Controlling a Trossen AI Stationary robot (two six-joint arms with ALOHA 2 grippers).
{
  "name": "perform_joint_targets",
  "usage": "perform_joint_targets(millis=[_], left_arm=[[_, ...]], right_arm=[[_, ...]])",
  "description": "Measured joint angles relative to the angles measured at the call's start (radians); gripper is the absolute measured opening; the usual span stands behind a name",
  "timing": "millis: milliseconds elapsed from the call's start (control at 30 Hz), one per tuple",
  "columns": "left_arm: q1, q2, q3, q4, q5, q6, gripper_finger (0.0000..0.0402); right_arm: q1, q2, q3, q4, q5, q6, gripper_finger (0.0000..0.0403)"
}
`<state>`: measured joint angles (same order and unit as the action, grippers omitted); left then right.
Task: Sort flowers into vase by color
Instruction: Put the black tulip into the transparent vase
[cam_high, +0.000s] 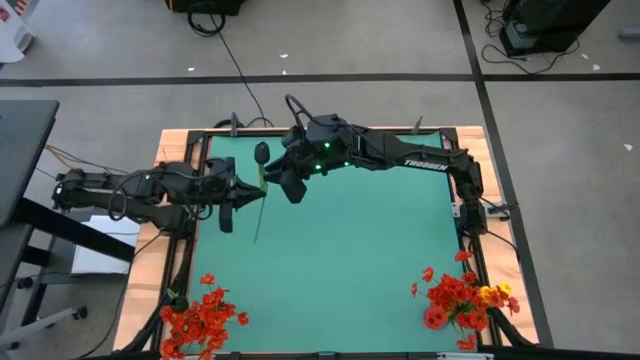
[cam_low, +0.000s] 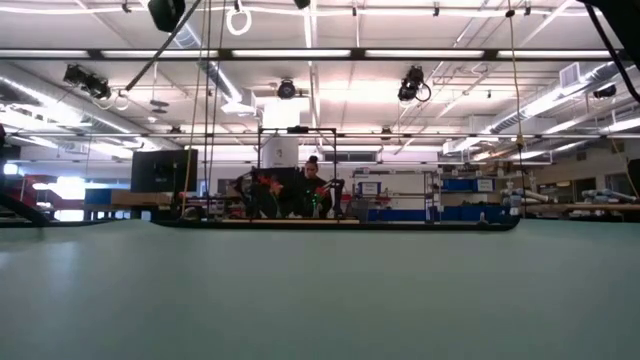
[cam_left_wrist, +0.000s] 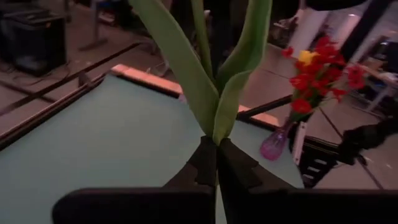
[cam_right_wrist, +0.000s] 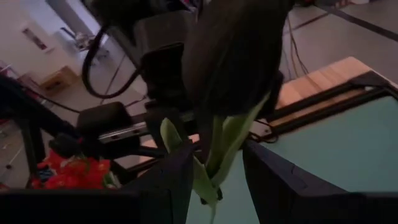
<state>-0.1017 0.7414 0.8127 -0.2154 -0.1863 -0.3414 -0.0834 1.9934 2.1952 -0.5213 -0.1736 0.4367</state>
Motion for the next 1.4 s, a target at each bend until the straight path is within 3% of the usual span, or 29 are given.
perform_joint_targets(millis=[233,333,433,533,700,867,1000,1267,1400], left_arm=[[0.000,0.006,0.000,0.052,0.082,0.023,0.0009],[0.000,0.005,0.000,0.056,0.086,0.006,0.0009],[0.000,0.006,0.000,0.048,0.084,-0.038,0.0009],[0.000,0.005,0.000,0.047,0.072,-0.068,0.0014],[0.000,-0.002,0.001,-0.063,0.045,-0.037,0.0067],[-0.001,0.008,-0.001,-0.128,0.040,-0.033,0.0141],[0.000,0.022,-0.001,-0.120,0.037,-0.031,0.0166],[0.000,0.079,-0.002,-0.034,0.050,-0.003,0.0154],[-0.001,0.082,-0.002,-0.022,0.050,-0.002,0.0107]], right_arm=[[0.016,0.000,-0.030,0.061,-0.004,-0.070,0.0136],[0.034,0.000,-0.033,0.080,0.036,-0.118,0.0096],[0.049,0.000,-0.034,0.080,0.076,-0.176,0.0028],[0.060,0.000,-0.034,0.081,0.118,-0.202,0.0015],[0.076,0.002,-0.036,0.066,0.206,-0.211,0.0007],[0.077,0.001,-0.035,0.073,0.210,-0.197,0.0007],[0.077,0.001,-0.035,0.074,0.202,-0.193,0.0007],[0.077,0.001,-0.035,0.085,0.173,-0.178,0.0006],[0.077,0.000,-0.035,0.086,0.173,-0.174,0.0006]])
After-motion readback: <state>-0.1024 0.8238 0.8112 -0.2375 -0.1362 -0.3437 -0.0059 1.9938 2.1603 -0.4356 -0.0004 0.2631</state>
